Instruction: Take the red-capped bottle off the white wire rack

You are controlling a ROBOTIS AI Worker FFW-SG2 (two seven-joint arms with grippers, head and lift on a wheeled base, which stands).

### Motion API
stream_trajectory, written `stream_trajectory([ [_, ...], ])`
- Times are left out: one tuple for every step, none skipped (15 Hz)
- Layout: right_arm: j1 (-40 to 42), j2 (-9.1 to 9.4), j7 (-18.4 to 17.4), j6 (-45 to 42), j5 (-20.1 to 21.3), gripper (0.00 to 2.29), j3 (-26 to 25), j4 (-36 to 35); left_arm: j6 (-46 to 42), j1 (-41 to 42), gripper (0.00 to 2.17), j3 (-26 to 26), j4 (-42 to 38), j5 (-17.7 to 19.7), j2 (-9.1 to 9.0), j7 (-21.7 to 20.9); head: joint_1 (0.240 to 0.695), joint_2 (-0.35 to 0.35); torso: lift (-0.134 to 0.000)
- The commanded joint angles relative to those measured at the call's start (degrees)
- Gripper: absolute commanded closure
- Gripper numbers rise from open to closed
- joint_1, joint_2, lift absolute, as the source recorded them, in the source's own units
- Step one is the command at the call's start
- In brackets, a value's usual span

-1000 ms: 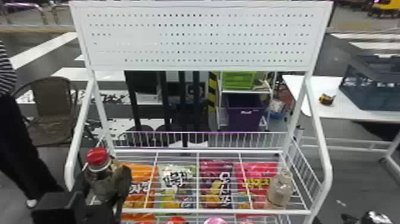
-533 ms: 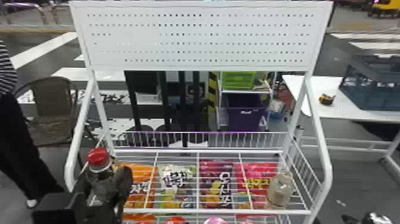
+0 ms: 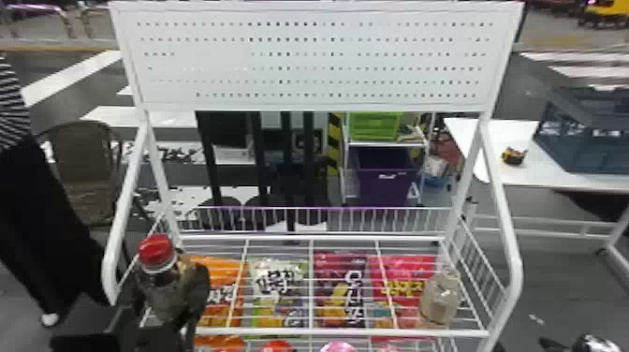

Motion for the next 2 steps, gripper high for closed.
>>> stream_trajectory([
  [0.21, 0.05, 0.0, -0.09, -0.09, 0.48, -0.04, 0.02, -0.17, 0.02, 1.9, -0.65, 0.6, -0.09, -0.09, 0.19, 0.499, 0.0, 0.0],
  [0.3, 0.05, 0.0, -0.09, -0.09, 0.48, -0.04, 0.02, -1.58, -0.25, 1.9, -1.79, 2.53, -0.52, -0.09, 0.63, 0.499, 0.0, 0.0],
])
